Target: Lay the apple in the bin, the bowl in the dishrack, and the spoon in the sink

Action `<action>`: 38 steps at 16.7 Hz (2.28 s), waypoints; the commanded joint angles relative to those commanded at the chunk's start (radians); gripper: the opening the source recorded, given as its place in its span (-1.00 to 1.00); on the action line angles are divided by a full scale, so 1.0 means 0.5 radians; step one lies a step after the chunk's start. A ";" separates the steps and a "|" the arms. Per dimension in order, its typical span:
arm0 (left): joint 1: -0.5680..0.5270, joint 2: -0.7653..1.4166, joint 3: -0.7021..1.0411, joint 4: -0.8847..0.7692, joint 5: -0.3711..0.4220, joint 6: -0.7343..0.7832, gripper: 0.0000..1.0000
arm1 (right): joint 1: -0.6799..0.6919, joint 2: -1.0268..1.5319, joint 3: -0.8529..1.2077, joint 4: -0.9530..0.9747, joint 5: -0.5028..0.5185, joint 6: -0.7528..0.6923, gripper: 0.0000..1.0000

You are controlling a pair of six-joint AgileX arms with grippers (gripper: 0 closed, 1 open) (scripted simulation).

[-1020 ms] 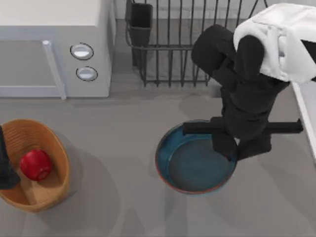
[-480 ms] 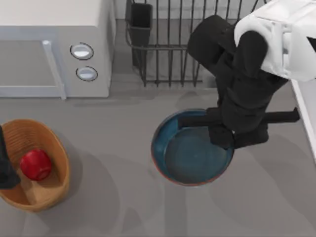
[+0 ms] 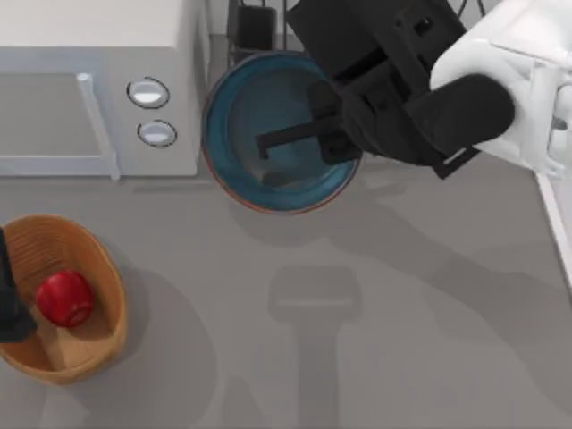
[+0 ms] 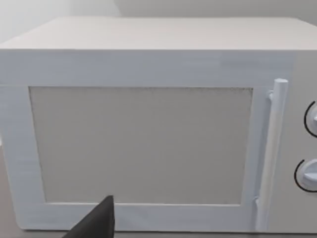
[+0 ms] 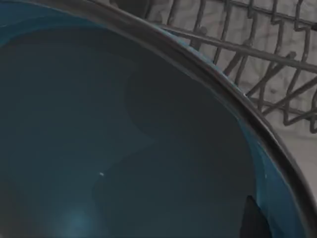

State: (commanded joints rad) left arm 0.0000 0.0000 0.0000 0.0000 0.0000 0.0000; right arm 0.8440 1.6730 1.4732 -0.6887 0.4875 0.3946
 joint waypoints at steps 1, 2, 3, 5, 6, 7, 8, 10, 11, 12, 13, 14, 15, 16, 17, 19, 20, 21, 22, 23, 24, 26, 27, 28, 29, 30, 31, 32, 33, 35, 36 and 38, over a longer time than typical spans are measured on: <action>0.000 0.000 0.000 0.000 0.000 0.000 1.00 | 0.047 -0.047 -0.005 0.147 0.135 -0.083 -1.00; 0.000 0.000 0.000 0.000 0.000 0.000 1.00 | 0.094 -0.095 -0.010 0.295 0.267 -0.166 -1.00; 0.000 0.000 0.000 0.000 0.000 0.000 1.00 | 0.139 -0.145 -0.017 0.447 0.397 -0.249 -1.00; 0.000 0.000 0.000 0.000 0.000 0.000 1.00 | 0.223 -0.243 -0.032 0.758 0.648 -0.406 -1.00; 0.000 0.000 0.000 0.000 0.000 0.000 1.00 | 0.261 -0.289 -0.038 0.899 0.764 -0.477 -1.00; 0.000 0.000 0.000 0.000 0.000 0.000 1.00 | 0.295 -0.332 -0.046 1.021 0.871 -0.542 -1.00; 0.000 0.000 0.000 0.000 0.000 0.000 1.00 | 0.325 -0.372 -0.053 1.124 0.963 -0.599 -1.00; 0.000 0.000 0.000 0.000 0.000 0.000 1.00 | 0.367 -0.434 -0.065 1.267 1.091 -0.685 -1.00; 0.000 0.000 0.000 0.000 0.000 0.000 1.00 | 0.380 -0.453 -0.069 1.308 1.128 -0.712 -1.00; 0.000 0.000 0.000 0.000 0.000 0.000 1.00 | 0.387 -0.463 -0.071 1.329 1.147 -0.725 -1.00; 0.000 0.000 0.000 0.000 0.000 0.000 1.00 | 0.388 -0.464 -0.071 1.330 1.148 -0.726 -1.00; 0.000 0.000 0.000 0.000 0.000 0.000 1.00 | 0.388 -0.464 -0.071 1.330 1.148 -0.726 -1.00; 0.000 0.000 0.000 0.000 0.000 0.000 1.00 | 0.388 -0.464 -0.071 1.330 1.148 -0.726 -1.00; 0.000 0.000 0.000 0.000 0.000 0.000 1.00 | 0.377 -0.458 -0.066 1.327 1.144 -0.722 -1.00; 0.000 0.000 0.000 0.000 0.000 0.000 1.00 | 0.375 -0.453 -0.066 1.332 1.142 -0.722 -1.00; 0.000 0.000 0.000 0.000 0.000 0.000 1.00 | 0.336 -0.387 -0.069 1.400 1.101 -0.723 -1.00; 0.000 0.000 0.000 0.000 0.000 0.000 1.00 | 0.300 -0.322 -0.073 1.466 1.065 -0.724 -1.00; 0.000 0.000 0.000 0.000 0.000 0.000 1.00 | 0.253 -0.239 -0.080 1.551 1.019 -0.726 -1.00; 0.000 0.000 0.000 0.000 0.000 0.000 1.00 | 0.199 -0.144 -0.090 1.656 0.966 -0.729 -1.00; 0.000 0.000 0.000 0.000 0.000 0.000 1.00 | 0.137 -0.040 -0.105 1.777 0.907 -0.732 -1.00; 0.000 0.000 0.000 0.000 0.000 0.000 1.00 | 0.070 0.069 -0.124 1.914 0.841 -0.736 -1.00; 0.000 0.000 0.000 0.000 0.000 0.000 1.00 | -0.072 0.290 -0.168 2.210 0.703 -0.746 -1.00; 0.000 0.000 0.000 0.000 0.000 0.000 1.00 | -0.143 0.392 -0.191 2.351 0.633 -0.749 -1.00; 0.000 0.000 0.000 0.000 0.000 0.000 1.00 | -0.211 0.486 -0.213 2.474 0.566 -0.752 -1.00; 0.000 0.000 0.000 0.000 0.000 0.000 1.00 | -0.275 0.569 -0.233 2.578 0.503 -0.753 -1.00; 0.000 0.000 0.000 0.000 0.000 0.000 1.00 | -0.331 0.638 -0.250 2.659 0.448 -0.754 -1.00; 0.000 0.000 0.000 0.000 0.000 0.000 1.00 | -0.376 0.692 -0.264 2.720 0.403 -0.754 -1.00; 0.000 0.000 0.000 0.000 0.000 0.000 1.00 | -0.408 0.727 -0.275 2.760 0.371 -0.754 -1.00; 0.000 0.000 0.000 0.000 0.000 0.000 1.00 | -0.423 0.742 -0.280 2.778 0.356 -0.754 -1.00; 0.000 0.000 0.000 0.000 0.000 0.000 1.00 | -0.424 0.743 -0.280 2.779 0.355 -0.754 -1.00; 0.000 0.000 0.000 0.000 0.000 0.000 1.00 | -0.424 0.743 -0.280 2.779 0.355 -0.754 -1.00; 0.000 0.000 0.000 0.000 0.000 0.000 1.00 | -0.424 0.743 -0.280 2.779 0.355 -0.754 -0.85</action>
State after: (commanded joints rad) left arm 0.0000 0.0000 0.0000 0.0000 0.0000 0.0000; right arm 0.6320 2.0445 1.3330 0.7008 0.6652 0.0178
